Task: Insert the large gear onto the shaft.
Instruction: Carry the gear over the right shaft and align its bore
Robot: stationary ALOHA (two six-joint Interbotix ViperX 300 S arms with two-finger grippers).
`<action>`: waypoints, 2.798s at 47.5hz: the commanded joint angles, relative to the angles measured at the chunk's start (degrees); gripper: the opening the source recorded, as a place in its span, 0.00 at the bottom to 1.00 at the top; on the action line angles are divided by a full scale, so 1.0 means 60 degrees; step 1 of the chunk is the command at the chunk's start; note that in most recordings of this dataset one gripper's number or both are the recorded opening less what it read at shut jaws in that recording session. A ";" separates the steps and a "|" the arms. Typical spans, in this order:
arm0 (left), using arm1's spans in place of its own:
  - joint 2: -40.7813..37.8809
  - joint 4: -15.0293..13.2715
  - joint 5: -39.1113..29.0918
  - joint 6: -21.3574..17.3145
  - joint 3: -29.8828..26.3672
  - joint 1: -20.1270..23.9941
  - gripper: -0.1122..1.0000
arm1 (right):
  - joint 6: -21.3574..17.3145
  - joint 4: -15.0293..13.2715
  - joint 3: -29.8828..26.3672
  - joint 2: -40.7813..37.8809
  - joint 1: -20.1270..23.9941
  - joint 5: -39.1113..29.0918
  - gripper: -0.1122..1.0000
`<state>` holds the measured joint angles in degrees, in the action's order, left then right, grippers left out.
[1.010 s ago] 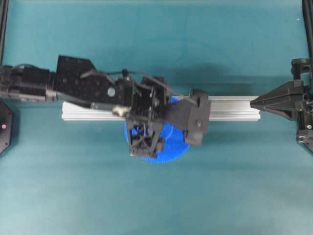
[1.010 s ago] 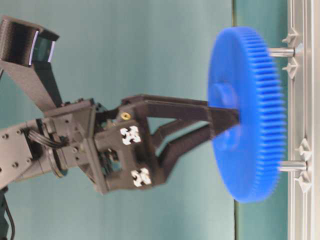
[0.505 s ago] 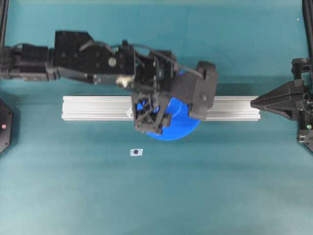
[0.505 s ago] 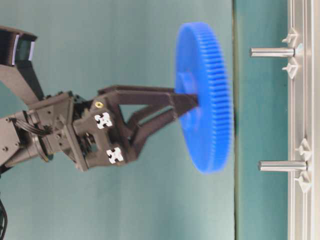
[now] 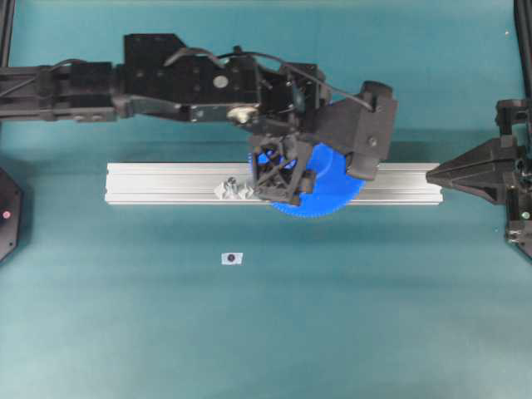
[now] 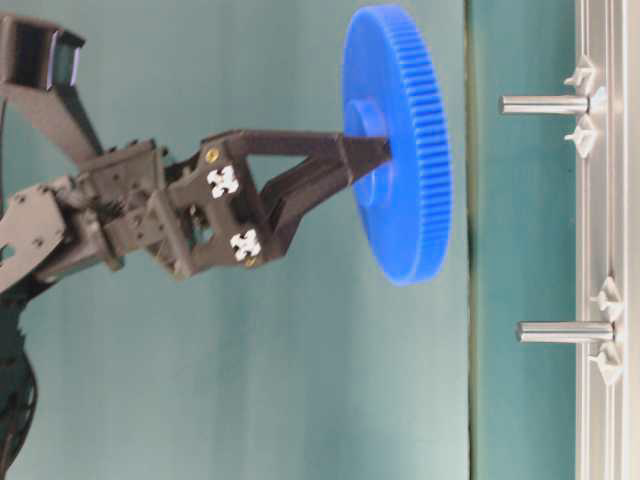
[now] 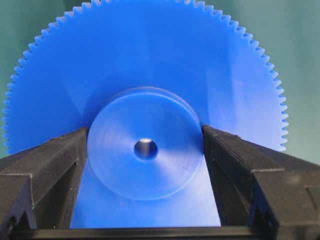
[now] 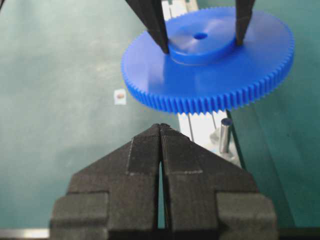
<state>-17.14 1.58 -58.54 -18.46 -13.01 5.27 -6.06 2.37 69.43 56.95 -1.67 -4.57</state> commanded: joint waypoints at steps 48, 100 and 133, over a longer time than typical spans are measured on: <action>-0.1040 -0.0015 0.0132 0.0176 -0.1406 0.0161 0.79 | -0.0088 -0.0015 0.0000 0.0234 -0.0015 0.0000 0.10; -0.1670 -0.0044 0.0527 0.0205 -0.1348 0.0278 0.79 | -0.0088 -0.0015 0.0073 0.0278 -0.0015 0.0044 0.10; -0.1479 -0.0015 0.0103 0.0205 -0.1143 0.0879 0.79 | -0.0103 -0.0015 0.0088 0.0264 -0.0015 0.0088 0.10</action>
<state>-28.56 1.14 -57.74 -17.14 -19.60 7.82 -6.06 2.37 70.66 58.89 -1.67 -4.66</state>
